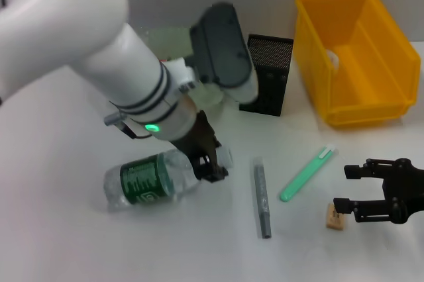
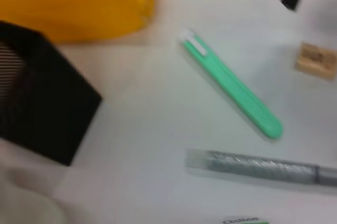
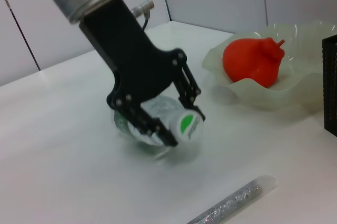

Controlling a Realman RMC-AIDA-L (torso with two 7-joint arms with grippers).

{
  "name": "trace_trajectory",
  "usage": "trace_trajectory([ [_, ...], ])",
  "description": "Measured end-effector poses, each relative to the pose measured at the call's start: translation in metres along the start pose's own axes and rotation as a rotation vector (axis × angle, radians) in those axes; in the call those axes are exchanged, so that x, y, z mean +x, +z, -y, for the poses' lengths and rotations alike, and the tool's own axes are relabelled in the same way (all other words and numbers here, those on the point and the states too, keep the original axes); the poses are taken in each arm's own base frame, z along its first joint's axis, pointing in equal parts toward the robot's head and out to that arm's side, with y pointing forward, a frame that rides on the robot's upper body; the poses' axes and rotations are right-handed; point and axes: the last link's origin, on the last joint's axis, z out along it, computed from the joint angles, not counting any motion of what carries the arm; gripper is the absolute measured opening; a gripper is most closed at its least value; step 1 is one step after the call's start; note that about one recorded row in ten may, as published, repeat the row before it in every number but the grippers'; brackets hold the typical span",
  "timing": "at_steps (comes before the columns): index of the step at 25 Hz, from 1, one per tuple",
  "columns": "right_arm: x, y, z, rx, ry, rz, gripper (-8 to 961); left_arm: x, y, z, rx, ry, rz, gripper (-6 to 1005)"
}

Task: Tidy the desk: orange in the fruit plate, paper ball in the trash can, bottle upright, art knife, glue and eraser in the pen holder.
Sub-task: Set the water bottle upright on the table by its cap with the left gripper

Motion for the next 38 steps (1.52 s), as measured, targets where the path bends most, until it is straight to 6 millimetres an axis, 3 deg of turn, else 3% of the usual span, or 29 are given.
trace_trajectory([
  [3,0.000,0.000,0.000,0.001,-0.001,0.000,793,-0.008,-0.017,0.012,0.027,-0.102,-0.078,447],
  [7,-0.001,0.000,0.000,0.001,-0.003,0.002,793,-0.010,-0.021,0.015,0.038,-0.123,-0.101,444],
  [8,-0.002,0.000,0.001,0.001,-0.004,0.003,793,-0.020,-0.033,0.020,0.045,-0.205,-0.178,443],
  [13,-0.005,0.002,0.002,-0.002,-0.008,0.007,793,-0.033,-0.045,0.024,0.044,-0.292,-0.253,442],
  [20,-0.005,0.002,0.002,-0.003,-0.007,0.007,793,-0.042,-0.055,0.024,0.046,-0.350,-0.320,440],
  [23,-0.005,0.002,0.002,-0.003,-0.006,0.007,793,-0.057,-0.068,0.023,0.029,-0.407,-0.410,440],
  [38,-0.005,0.005,0.000,-0.004,0.002,0.020,793,-0.095,-0.088,0.019,0.056,-0.496,-0.617,440],
])
